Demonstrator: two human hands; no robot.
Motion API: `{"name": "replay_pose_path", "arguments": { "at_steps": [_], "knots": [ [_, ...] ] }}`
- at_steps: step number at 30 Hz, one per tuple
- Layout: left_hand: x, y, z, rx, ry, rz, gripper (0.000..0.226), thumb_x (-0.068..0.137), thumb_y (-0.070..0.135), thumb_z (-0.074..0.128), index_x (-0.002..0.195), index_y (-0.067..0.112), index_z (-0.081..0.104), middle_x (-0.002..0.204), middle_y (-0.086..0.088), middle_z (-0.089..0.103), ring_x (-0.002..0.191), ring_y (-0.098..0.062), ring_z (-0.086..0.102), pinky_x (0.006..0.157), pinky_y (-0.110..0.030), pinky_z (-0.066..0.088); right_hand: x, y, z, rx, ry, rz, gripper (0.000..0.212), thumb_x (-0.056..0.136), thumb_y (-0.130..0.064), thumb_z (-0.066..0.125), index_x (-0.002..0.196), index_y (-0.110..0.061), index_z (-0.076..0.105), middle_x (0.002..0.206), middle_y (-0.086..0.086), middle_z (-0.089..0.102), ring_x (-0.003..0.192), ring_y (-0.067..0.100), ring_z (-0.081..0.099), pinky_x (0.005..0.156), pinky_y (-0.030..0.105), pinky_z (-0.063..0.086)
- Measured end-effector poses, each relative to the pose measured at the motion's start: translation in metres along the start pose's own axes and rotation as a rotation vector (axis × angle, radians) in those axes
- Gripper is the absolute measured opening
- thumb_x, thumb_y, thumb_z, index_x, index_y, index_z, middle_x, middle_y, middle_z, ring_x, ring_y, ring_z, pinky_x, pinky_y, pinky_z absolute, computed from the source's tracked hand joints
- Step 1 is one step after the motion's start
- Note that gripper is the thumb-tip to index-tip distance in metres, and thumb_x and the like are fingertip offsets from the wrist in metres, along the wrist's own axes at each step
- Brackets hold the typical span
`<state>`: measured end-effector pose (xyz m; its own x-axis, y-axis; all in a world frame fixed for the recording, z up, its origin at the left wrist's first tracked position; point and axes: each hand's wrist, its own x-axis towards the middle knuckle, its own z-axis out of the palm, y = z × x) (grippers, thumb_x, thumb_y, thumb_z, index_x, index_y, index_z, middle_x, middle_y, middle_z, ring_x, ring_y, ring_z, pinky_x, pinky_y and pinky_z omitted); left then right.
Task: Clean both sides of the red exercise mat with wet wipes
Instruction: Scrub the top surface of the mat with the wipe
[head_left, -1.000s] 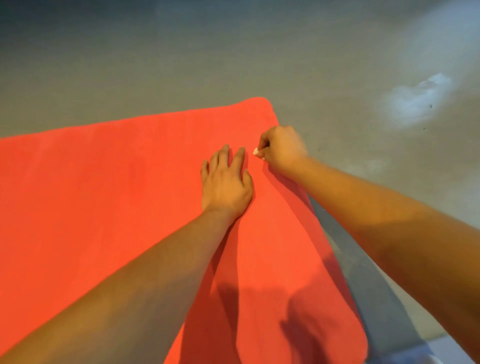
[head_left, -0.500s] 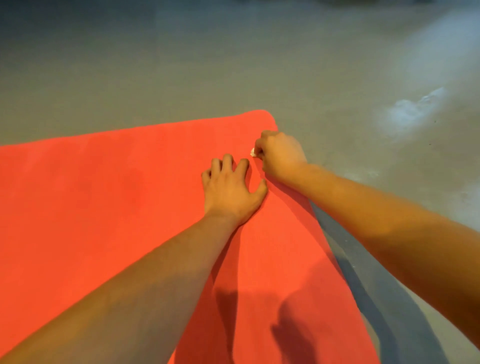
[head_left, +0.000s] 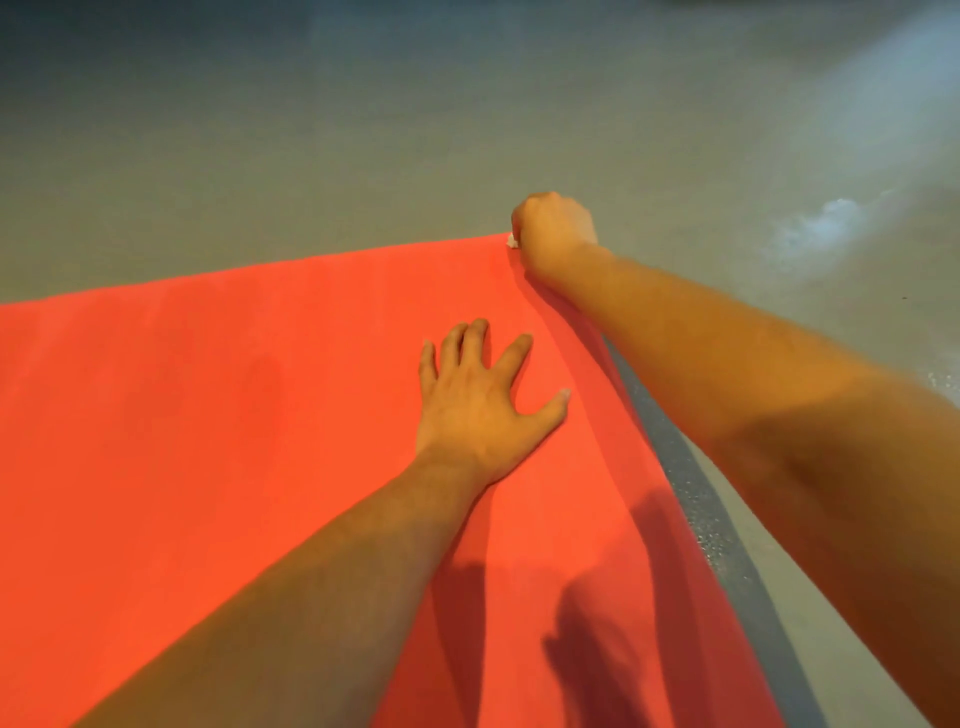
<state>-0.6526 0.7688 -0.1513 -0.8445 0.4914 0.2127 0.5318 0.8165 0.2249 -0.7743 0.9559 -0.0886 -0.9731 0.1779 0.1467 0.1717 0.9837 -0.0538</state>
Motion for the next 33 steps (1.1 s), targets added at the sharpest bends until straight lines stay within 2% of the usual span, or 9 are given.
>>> {"name": "replay_pose_path", "arguments": {
  "at_steps": [6,9,13,16,21,24,27,29,33],
  "knots": [
    [0.0,0.001,-0.002,0.007,-0.023,-0.003,0.083,0.082,0.088,0.034,0.153,0.045,0.044,0.162,-0.007,0.032,0.152,-0.029,0.022,0.125,-0.06,0.011,-0.062,0.013,0.006,-0.022,0.038,-0.121,0.018,0.091,-0.018,0.059,0.102,-0.008,0.07,0.108,0.013,0.064,0.097,0.038,0.062,0.065,0.034,0.034],
    [0.0,0.002,-0.002,0.008,-0.021,-0.009,0.083,0.082,0.087,0.034,0.153,0.045,0.044,0.162,-0.007,0.032,0.153,-0.029,0.021,0.125,-0.06,0.011,-0.056,0.016,0.008,0.006,0.034,-0.089,0.016,0.089,-0.015,0.06,0.101,-0.009,0.07,0.109,0.013,0.064,0.098,0.038,0.063,0.066,0.035,0.037],
    [0.001,0.001,-0.001,0.004,0.0,-0.006,0.082,0.082,0.087,0.036,0.152,0.044,0.046,0.16,-0.006,0.034,0.153,-0.027,0.023,0.125,-0.06,0.013,-0.01,0.013,0.004,-0.003,0.018,-0.004,0.022,0.091,-0.018,0.063,0.108,-0.008,0.072,0.116,0.016,0.066,0.104,0.04,0.064,0.079,0.04,0.05],
    [0.001,0.001,0.0,0.002,-0.003,-0.003,0.081,0.083,0.087,0.037,0.151,0.044,0.047,0.159,-0.005,0.035,0.152,-0.026,0.023,0.125,-0.059,0.013,0.009,0.014,0.002,-0.008,-0.007,0.015,0.023,0.09,-0.019,0.065,0.109,-0.009,0.073,0.115,0.017,0.068,0.105,0.04,0.065,0.083,0.041,0.053],
    [0.002,0.001,-0.003,-0.005,-0.006,0.003,0.082,0.082,0.088,0.035,0.15,0.044,0.047,0.159,-0.006,0.036,0.15,-0.027,0.026,0.124,-0.059,0.015,-0.041,0.017,0.001,0.052,0.01,-0.027,0.018,0.091,-0.02,0.062,0.102,-0.01,0.073,0.11,0.013,0.066,0.099,0.039,0.064,0.073,0.038,0.047],
    [0.001,0.001,-0.002,0.005,-0.003,0.002,0.082,0.081,0.087,0.036,0.149,0.044,0.048,0.159,-0.008,0.037,0.149,-0.028,0.028,0.123,-0.059,0.017,-0.096,0.021,0.002,0.109,0.051,-0.064,0.012,0.087,-0.014,0.063,0.095,-0.014,0.072,0.101,0.009,0.065,0.09,0.037,0.064,0.064,0.035,0.041],
    [0.0,0.001,-0.002,0.009,0.005,0.003,0.082,0.081,0.087,0.037,0.148,0.043,0.05,0.158,-0.008,0.038,0.149,-0.029,0.029,0.122,-0.059,0.019,-0.142,0.023,0.004,0.118,0.082,-0.106,0.014,0.081,-0.009,0.065,0.089,-0.019,0.071,0.091,0.004,0.062,0.081,0.033,0.064,0.057,0.033,0.04],
    [0.0,0.001,-0.001,0.009,0.007,-0.002,0.081,0.081,0.087,0.037,0.147,0.042,0.05,0.158,-0.008,0.038,0.149,-0.029,0.029,0.122,-0.059,0.019,-0.145,0.025,0.004,0.114,0.05,-0.117,0.014,0.081,-0.009,0.065,0.088,-0.02,0.071,0.092,0.003,0.062,0.082,0.033,0.063,0.058,0.034,0.042],
    [0.001,0.0,0.001,0.002,0.024,0.006,0.079,0.081,0.084,0.04,0.146,0.041,0.052,0.156,-0.008,0.041,0.146,-0.03,0.033,0.121,-0.06,0.022,-0.102,0.022,-0.001,0.077,0.016,-0.07,0.015,0.087,-0.015,0.062,0.097,-0.014,0.073,0.105,0.011,0.065,0.094,0.037,0.064,0.068,0.037,0.045]
  ]
}}
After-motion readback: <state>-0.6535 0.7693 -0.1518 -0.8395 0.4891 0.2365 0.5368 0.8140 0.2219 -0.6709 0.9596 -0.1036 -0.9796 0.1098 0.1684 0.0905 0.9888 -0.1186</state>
